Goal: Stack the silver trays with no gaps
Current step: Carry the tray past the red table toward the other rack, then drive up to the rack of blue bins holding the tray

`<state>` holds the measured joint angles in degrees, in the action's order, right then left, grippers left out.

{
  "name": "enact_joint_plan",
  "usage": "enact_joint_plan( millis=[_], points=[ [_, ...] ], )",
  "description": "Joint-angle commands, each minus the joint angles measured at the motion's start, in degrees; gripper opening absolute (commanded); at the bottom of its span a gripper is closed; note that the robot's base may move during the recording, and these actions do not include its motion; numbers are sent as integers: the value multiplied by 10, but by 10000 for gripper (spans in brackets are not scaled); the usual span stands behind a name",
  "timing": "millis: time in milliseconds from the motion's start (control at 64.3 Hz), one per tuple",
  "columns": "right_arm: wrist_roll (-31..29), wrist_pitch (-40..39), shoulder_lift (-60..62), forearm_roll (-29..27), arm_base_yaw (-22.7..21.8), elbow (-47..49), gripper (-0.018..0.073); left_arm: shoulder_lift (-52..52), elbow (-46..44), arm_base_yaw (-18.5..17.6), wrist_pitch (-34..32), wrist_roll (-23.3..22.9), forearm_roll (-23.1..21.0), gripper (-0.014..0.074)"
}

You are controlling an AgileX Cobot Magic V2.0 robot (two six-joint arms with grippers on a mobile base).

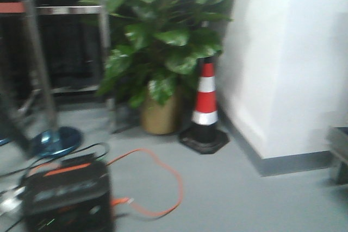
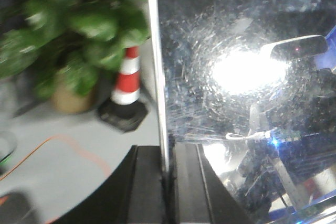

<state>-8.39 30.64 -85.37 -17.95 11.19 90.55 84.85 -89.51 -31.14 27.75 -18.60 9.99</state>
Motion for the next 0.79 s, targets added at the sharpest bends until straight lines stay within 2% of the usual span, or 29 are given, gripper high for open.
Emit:
enact_joint_plan(
  millis=[0,777],
  points=[
    [-8,-24,8,7,-1,3,-78,-6,-6,1,-23,4,-2,-20],
    [-8,-26,8,7,-1,3,-78,-6,-6,1,-23,4,-2,-20]
  ],
)
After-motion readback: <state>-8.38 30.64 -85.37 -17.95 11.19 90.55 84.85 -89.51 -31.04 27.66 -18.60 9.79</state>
